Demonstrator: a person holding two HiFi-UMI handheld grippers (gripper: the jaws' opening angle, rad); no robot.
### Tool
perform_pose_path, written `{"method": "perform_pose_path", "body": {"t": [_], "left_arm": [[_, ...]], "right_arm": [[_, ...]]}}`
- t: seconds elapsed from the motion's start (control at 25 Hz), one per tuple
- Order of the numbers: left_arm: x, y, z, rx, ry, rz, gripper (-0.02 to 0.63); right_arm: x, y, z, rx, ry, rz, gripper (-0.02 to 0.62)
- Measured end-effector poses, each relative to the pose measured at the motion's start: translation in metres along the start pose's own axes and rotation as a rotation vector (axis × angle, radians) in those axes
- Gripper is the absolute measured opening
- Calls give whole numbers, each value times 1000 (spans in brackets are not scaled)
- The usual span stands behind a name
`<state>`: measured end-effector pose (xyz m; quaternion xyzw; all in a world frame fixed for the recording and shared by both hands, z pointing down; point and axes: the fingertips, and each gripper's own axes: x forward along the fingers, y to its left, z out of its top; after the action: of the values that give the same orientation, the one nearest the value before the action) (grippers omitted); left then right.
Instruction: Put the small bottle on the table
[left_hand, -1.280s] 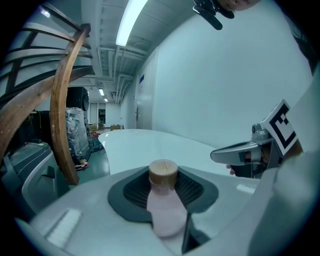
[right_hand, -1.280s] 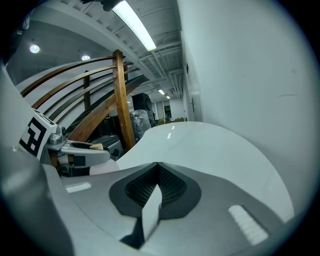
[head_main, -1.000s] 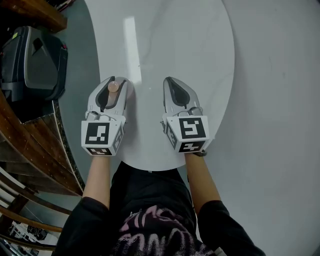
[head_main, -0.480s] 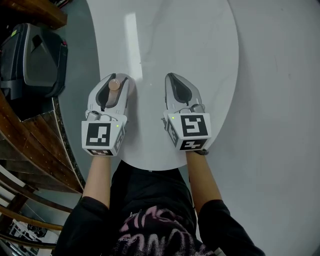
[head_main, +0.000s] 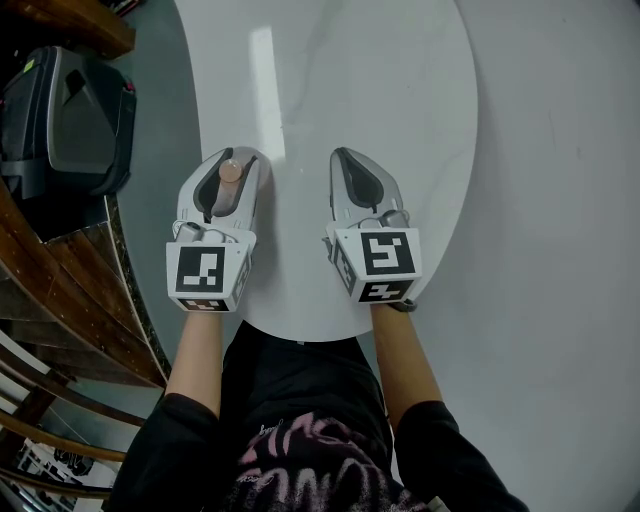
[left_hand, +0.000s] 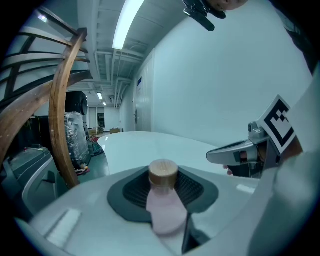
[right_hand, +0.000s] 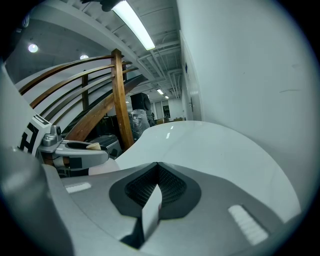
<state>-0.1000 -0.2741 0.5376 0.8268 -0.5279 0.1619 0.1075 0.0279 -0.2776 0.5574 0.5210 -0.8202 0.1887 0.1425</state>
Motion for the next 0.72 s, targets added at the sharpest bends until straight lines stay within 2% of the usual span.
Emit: {"method": "perform_pose_path", "body": {"t": [0.28,0.52,0.72], "left_arm": [[1,-1,1,12,3,3,134],[0,2,1,55,0,3,135],[-3,0,4,35,-4,14,140]], "right_arm": [[-1,0,-2,0,2,-3,21],[-2,5,1,1,-2,-1,21],[-6,2,1,4,-9,-1,21]]}}
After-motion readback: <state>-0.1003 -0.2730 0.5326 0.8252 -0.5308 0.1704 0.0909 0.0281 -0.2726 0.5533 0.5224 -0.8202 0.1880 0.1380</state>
